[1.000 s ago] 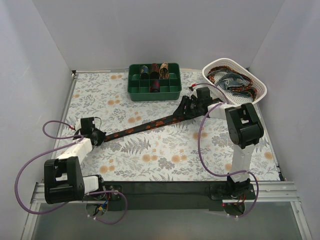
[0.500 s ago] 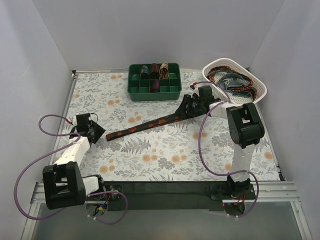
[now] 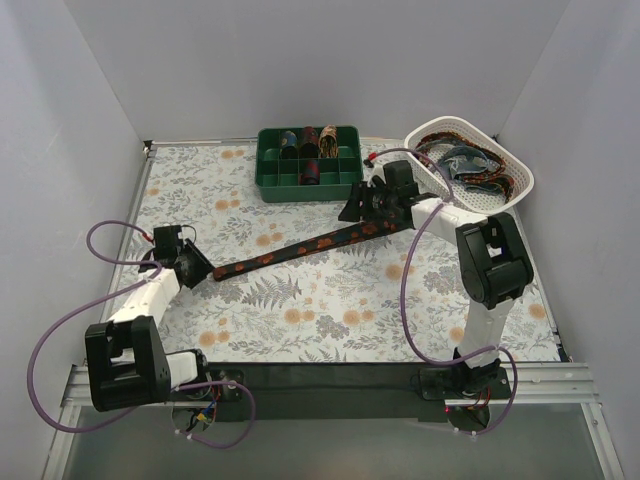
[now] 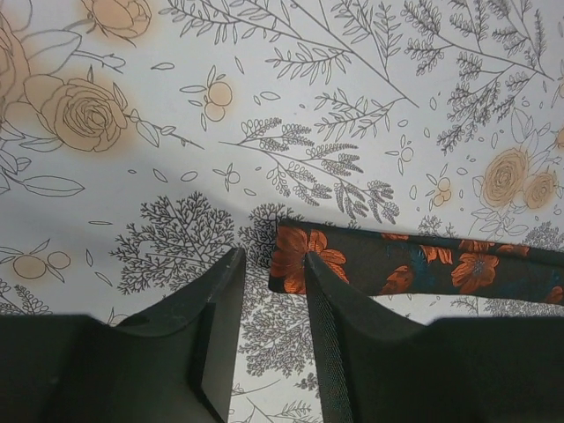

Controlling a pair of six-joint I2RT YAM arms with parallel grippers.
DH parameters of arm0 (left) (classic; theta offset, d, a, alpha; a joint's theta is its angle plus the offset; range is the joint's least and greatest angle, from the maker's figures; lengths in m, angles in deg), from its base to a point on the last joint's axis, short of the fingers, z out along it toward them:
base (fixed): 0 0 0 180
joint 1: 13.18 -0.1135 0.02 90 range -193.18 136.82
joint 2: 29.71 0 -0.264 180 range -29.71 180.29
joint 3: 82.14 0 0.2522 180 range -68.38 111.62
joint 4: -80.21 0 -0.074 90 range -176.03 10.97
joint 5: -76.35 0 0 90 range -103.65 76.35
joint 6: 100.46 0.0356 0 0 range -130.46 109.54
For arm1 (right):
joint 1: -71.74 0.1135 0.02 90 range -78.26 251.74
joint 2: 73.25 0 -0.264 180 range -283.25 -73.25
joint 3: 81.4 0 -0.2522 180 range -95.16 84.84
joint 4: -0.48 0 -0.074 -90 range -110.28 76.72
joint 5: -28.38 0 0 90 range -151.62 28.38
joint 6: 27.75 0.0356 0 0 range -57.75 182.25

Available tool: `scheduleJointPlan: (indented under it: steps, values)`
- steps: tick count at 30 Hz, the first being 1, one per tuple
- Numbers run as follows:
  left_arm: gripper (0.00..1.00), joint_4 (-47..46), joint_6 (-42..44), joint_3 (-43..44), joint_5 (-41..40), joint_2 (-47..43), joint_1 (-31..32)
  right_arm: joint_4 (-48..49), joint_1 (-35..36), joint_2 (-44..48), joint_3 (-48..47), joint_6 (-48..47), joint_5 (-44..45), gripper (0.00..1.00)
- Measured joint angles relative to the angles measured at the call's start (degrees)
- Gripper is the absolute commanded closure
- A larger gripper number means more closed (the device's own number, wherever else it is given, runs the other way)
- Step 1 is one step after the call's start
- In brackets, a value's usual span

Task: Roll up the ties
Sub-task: Flatten the tie, then roll the tie

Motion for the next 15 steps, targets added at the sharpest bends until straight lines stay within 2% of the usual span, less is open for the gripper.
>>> scheduleJointPlan:
  steps: [15]
  values:
    - [0.69,1.14,1.09,0.48,3.19,5.42,0.00,-0.20,12.90,-1.44,-8.55,-0.50,-1.33,0.48]
